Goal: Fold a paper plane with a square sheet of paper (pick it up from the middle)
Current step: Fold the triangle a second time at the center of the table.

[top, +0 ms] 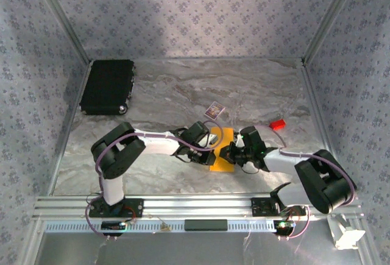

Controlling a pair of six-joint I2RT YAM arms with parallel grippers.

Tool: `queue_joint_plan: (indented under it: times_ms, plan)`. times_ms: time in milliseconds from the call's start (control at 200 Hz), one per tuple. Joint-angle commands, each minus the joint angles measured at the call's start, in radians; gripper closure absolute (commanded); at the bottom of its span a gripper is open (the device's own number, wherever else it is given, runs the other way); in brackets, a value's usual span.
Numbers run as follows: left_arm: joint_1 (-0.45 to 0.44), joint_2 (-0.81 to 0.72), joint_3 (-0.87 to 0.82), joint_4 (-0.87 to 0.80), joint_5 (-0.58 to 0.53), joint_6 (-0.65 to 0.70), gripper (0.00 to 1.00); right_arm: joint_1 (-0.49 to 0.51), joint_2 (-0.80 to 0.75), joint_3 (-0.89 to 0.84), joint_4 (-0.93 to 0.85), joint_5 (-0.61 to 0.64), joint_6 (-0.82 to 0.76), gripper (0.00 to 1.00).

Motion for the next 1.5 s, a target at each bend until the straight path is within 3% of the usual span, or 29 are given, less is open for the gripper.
queue_joint_plan:
  times_ms: [0,305,1044,1184,1374,1494]
  plan:
    - [-0.005,0.018,-0.019,-0.061,-0.047,0.014,0.93,0.025,0.044,0.018,-0.017,0.012,-0.007,0.96]
    - [-0.005,0.023,-0.026,-0.072,-0.056,0.012,1.0,-0.03,0.063,0.015,-0.059,0.047,-0.046,0.97]
    - [-0.005,0.024,-0.043,-0.086,-0.071,0.007,1.0,-0.318,0.078,0.038,0.009,-0.114,-0.134,0.95]
    - [-0.005,0.017,-0.048,-0.08,-0.079,0.003,1.0,-0.291,0.014,0.058,0.014,-0.159,-0.112,0.95]
    - [-0.005,0.012,-0.049,-0.072,-0.085,-0.003,1.0,-0.159,0.008,0.083,-0.047,-0.117,-0.112,0.96]
    - [-0.006,0.009,-0.045,-0.071,-0.082,-0.003,1.0,-0.131,0.039,0.048,-0.032,-0.076,-0.084,0.97]
